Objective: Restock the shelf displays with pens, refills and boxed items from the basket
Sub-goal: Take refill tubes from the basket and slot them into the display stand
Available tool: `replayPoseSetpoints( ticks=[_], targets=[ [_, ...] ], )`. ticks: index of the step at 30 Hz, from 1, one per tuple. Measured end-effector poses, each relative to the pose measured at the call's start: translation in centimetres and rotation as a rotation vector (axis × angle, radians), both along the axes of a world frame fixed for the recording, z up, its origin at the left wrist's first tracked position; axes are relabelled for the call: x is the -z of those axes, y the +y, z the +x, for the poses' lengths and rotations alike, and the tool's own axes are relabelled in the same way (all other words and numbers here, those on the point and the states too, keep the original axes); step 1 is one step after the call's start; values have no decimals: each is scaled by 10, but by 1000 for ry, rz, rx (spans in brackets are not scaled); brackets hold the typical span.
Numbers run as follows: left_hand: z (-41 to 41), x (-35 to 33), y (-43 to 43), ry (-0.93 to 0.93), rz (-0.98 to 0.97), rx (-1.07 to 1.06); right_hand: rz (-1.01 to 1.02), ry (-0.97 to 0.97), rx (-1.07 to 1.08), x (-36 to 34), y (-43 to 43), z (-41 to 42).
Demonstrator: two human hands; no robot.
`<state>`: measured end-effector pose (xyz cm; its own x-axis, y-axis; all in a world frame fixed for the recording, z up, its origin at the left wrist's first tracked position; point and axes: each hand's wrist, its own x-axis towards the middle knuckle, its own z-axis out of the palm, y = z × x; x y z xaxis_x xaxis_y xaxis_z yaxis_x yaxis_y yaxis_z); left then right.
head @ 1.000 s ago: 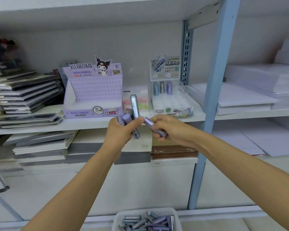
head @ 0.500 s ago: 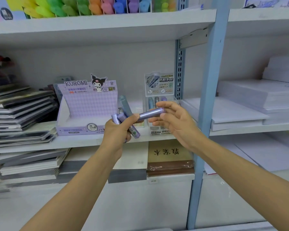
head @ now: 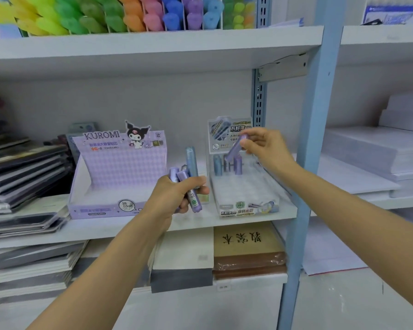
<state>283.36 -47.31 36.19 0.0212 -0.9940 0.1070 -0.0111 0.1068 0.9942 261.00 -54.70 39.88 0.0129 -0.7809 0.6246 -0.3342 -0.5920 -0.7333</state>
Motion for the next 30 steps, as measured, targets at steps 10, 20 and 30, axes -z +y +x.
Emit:
replayPoseSetpoints(
  ticks=[10, 20, 30],
  targets=[
    [1, -7, -5, -132, -13, 134, 69, 374, 137, 20, -38, -11],
    [-2, -4, -5, -122, -47, 131, 82, 636, 57, 6, -43, -13],
    [-3, -1, 1, -178, -68, 127, 22, 565, 239, 28, -35, -6]
  ],
)
